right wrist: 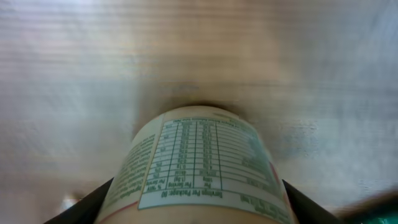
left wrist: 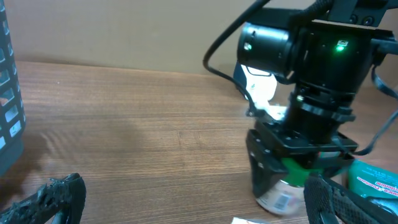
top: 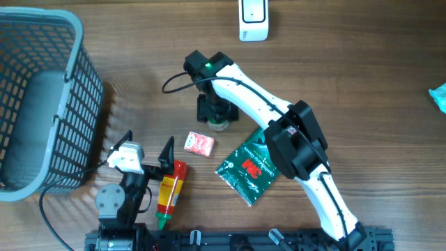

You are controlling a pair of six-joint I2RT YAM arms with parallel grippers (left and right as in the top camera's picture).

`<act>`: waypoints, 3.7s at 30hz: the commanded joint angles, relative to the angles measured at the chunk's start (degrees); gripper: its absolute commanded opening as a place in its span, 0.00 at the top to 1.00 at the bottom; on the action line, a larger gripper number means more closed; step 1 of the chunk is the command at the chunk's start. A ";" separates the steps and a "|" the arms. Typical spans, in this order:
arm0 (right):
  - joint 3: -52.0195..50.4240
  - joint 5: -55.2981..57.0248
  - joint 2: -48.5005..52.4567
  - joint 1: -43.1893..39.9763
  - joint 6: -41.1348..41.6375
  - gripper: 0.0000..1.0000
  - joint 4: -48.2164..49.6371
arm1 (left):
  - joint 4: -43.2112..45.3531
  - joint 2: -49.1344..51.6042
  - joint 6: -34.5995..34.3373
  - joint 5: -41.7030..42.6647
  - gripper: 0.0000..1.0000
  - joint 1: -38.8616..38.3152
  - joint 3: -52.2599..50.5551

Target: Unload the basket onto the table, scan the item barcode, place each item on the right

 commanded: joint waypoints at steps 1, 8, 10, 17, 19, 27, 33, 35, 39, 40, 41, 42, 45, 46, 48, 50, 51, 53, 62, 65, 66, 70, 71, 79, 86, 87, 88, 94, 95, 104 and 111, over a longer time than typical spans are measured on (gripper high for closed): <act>2.38 -6.36 2.25 -2.71 -9.03 0.48 -4.70 | -0.42 -0.13 1.14 -0.57 0.00 -0.22 -0.11; 3.91 -14.62 0.50 -5.81 -17.16 0.50 -12.35 | -0.42 -0.13 1.14 -0.57 0.00 -0.22 -0.11; 3.91 -17.22 -0.59 -5.92 -20.31 0.51 -14.10 | -0.42 -0.13 1.14 -0.57 0.00 -0.22 -0.11; 3.69 -22.21 -5.90 -5.33 -25.18 0.56 -17.49 | -0.42 -0.13 1.14 -0.57 0.00 -0.22 -0.11; 3.30 -24.24 -7.43 -5.07 -26.14 0.56 -17.44 | -0.42 -0.13 1.14 -0.57 0.00 -0.22 -0.11; -11.82 -24.44 -17.14 -3.72 -26.86 0.58 -17.38 | -0.42 -0.13 1.14 -0.57 0.00 -0.22 -0.11; -27.61 -29.33 -24.55 -2.12 -29.75 0.62 -17.38 | -0.42 -0.13 1.14 -0.57 0.00 -0.22 -0.11; -30.67 -29.88 -27.21 -0.94 -29.62 0.61 -17.51 | -0.42 -0.13 1.14 -0.57 0.00 -0.22 -0.11; -34.14 -30.27 -31.69 1.51 -28.59 0.61 -17.51 | -0.42 -0.13 1.14 -0.57 0.00 -0.22 -0.11; -34.60 -30.23 -32.59 1.90 -28.02 0.61 -17.51 | -0.42 -0.13 1.14 -0.57 0.00 -0.22 -0.11; -35.34 -30.27 -34.38 2.56 -27.85 0.61 -17.51 | -0.42 -0.13 1.14 -0.57 0.00 -0.22 -0.11; -35.78 -30.25 -35.58 2.91 -27.47 0.61 -17.51 | -0.42 -0.13 1.14 -0.57 0.00 -0.22 -0.11; -37.73 -30.08 -40.70 4.42 -24.85 0.61 -17.49 | -0.42 -0.13 1.14 -0.57 0.00 -0.22 -0.11; -38.40 -29.94 -42.56 4.96 -23.89 0.61 -17.49 | -0.42 -0.13 1.14 -0.57 0.00 -0.22 -0.11; -39.32 -27.17 -46.21 6.21 -20.76 0.61 -17.31 | -0.42 -0.13 1.14 -0.57 0.00 -0.22 -0.11; -39.67 -18.88 -49.77 7.52 -14.14 0.61 -16.31 | -0.42 -0.13 1.14 -0.57 0.00 -0.22 -0.11; -39.69 -14.03 -51.45 8.20 -10.10 0.61 -15.65 | -0.42 -0.13 1.14 -0.57 0.00 -0.22 -0.11; -39.69 -6.23 -54.31 9.42 -4.70 0.60 -13.18 | -0.42 -0.13 1.14 -0.57 0.00 -0.22 -0.11; -39.80 24.00 -58.64 11.26 3.30 0.61 12.11 | -0.42 -0.13 1.14 -0.57 0.00 -0.22 -0.11; -39.80 30.08 -58.23 11.23 2.80 0.61 19.74 | -0.44 -0.13 1.14 -0.57 0.00 -0.22 -0.11; -39.80 32.72 -57.70 11.21 -0.44 0.61 25.40 | -0.42 -0.13 1.14 -0.57 0.00 -0.22 -0.11; -39.80 33.33 -56.48 10.62 -7.67 0.60 33.38 | -0.42 -0.13 1.14 -0.57 0.00 -0.22 -0.11; -39.80 33.48 -56.26 10.36 -8.85 0.60 34.38 | -0.42 -0.13 1.14 -0.57 0.00 -0.22 -0.11; -39.80 33.88 -52.87 2.84 -15.52 0.59 45.64 | -0.42 -0.13 1.14 -0.57 0.00 -0.22 -0.11; -39.80 33.73 -44.76 -3.26 -19.02 0.52 58.36 | -0.42 -0.13 1.14 -0.57 0.00 -0.22 -0.11; -39.80 33.73 -43.43 -3.80 -20.09 0.52 60.33 | -0.42 -0.13 1.14 -0.57 0.00 -0.22 -0.11; -39.80 33.75 -42.34 -4.20 -21.05 0.52 62.01 | -0.42 -0.13 1.14 -0.57 0.00 -0.22 -0.11; -39.80 34.45 -33.83 -7.45 -27.28 0.52 78.82 | -0.42 -0.13 1.14 -0.57 0.00 -0.22 -0.11; -39.80 34.40 -32.96 -7.89 -27.58 0.51 80.72 | -0.42 -0.13 1.14 -0.57 0.00 -0.22 -0.11; -39.74 34.38 -22.60 -12.07 -34.84 0.48 101.39 | -0.42 -0.13 1.14 -0.57 0.00 -0.22 -0.11; -36.72 30.97 -14.45 -15.54 -34.18 0.47 107.36 | -0.42 -0.13 1.14 -0.57 0.00 -0.22 -0.11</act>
